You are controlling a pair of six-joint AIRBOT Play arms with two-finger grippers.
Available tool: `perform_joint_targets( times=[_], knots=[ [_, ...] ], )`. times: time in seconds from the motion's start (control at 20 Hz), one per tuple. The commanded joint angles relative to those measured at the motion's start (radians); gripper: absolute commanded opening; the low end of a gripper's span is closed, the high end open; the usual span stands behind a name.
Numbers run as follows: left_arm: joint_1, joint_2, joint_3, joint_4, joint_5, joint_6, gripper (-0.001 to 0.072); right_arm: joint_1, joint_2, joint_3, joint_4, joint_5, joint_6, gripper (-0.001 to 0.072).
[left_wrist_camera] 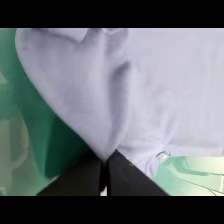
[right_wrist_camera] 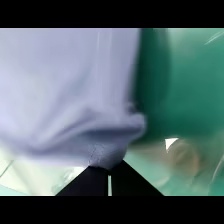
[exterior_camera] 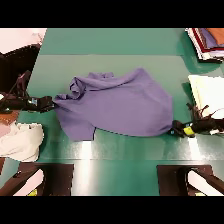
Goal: Fold the shirts.
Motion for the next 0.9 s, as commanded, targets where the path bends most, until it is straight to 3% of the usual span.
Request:
perform_joint_targets(
  times=[0.0, 0.2, 0.5, 0.65, 0.85],
  knots=[
    [0.000, 0.001, 0.147, 0.002, -0.078, -0.004, 0.0026, 0.053, 0.098, 0.176, 0.018, 0.035, 0.002, 0.0017],
    [0.000, 0.089, 0.425, 0.005, -0.096, -0.047, 0.0025, 0.035, 0.253, 0.496, 0.016, 0.033, 0.002, 0.0015],
    [0.000, 0.189, 0.980, 0.004, -0.121, -0.134, 0.0026, -0.114, 0.344, 1.000, 0.014, 0.037, 0.002, 0.0015],
    [0.000, 0.189, 1.227, 0.004, -0.094, -0.172, 0.0025, -0.213, 0.326, 1.217, 0.014, 0.095, 0.002, 0.0014],
    [0.000, 0.182, 1.298, 0.011, -0.016, -0.185, 0.0025, -0.273, 0.212, 1.505, 0.014, 0.200, 0.018, 0.0014]
  ],
)
